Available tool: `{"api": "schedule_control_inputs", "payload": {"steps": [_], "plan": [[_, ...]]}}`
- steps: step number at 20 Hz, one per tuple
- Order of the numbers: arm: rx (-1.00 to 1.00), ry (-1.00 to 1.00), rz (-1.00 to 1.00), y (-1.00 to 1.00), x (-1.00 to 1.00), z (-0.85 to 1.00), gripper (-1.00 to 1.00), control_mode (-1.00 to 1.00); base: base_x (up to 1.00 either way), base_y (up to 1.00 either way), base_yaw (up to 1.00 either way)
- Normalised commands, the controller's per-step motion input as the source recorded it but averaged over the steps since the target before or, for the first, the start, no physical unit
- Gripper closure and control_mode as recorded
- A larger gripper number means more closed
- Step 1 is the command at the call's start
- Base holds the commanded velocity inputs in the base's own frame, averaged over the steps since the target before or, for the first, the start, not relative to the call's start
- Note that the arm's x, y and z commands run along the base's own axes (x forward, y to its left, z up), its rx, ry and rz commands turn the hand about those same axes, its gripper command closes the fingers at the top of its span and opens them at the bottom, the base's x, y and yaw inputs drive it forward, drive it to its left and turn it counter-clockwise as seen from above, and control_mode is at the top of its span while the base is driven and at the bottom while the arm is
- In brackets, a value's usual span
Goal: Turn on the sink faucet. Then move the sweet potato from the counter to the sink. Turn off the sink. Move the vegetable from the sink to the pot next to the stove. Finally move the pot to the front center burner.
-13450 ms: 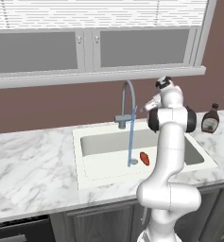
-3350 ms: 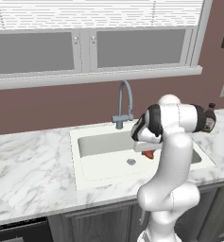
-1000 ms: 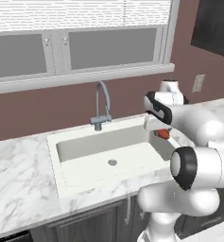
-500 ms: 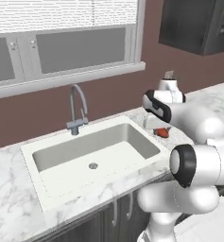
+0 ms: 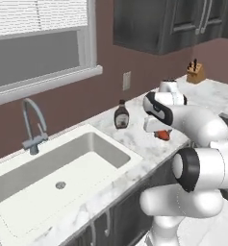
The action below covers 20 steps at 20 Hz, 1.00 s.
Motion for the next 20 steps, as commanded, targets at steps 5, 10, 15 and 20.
{"api": "schedule_control_inputs", "payload": {"steps": [5, 10, 15, 20], "plan": [[0.00, 0.00, 0.00, 0.00, 0.00, 0.00, 1.00, 1.00, 0.00, -0.49, -0.53], [0.00, 0.00, 0.00, 0.00, 0.00, 0.00, 1.00, 1.00, -0.01, -0.32, -0.56], [0.00, 0.00, 0.00, 0.00, 0.00, 0.00, 1.00, 1.00, -0.02, -0.27, -0.57], [0.00, 0.00, 0.00, 0.00, 0.00, 0.00, 1.00, 1.00, 0.00, -0.23, -0.56]]}}
